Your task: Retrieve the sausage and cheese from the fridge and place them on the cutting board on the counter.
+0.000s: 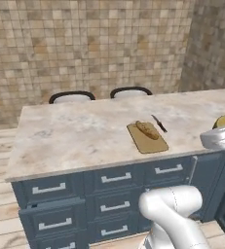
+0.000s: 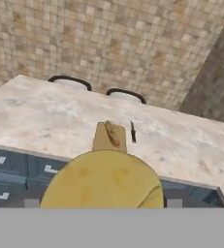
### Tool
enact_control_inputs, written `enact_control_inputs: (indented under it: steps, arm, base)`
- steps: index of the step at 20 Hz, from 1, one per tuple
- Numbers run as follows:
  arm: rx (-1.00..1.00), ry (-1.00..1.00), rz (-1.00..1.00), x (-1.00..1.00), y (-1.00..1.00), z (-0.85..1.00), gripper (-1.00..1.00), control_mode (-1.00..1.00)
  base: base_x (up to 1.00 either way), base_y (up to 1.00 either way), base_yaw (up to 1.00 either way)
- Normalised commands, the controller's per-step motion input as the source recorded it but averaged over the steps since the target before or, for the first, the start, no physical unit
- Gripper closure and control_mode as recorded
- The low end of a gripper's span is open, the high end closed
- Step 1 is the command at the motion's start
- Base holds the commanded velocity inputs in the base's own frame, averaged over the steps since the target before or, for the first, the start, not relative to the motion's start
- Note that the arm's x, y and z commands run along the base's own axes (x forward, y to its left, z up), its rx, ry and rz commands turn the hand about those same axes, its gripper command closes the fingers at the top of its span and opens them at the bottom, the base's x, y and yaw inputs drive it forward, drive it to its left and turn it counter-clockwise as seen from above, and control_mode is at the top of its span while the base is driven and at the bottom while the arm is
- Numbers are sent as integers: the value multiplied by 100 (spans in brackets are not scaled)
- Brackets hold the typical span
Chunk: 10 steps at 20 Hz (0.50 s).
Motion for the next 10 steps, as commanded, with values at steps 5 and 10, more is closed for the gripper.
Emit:
enact_control_inputs:
  steps: [5, 10]
  arm:
    - [0, 0, 0, 0, 0, 0, 100, 100]
    - [0, 0, 0, 0, 0, 0, 100, 100]
  base:
    - [2, -27, 40]
    - [4, -22, 3]
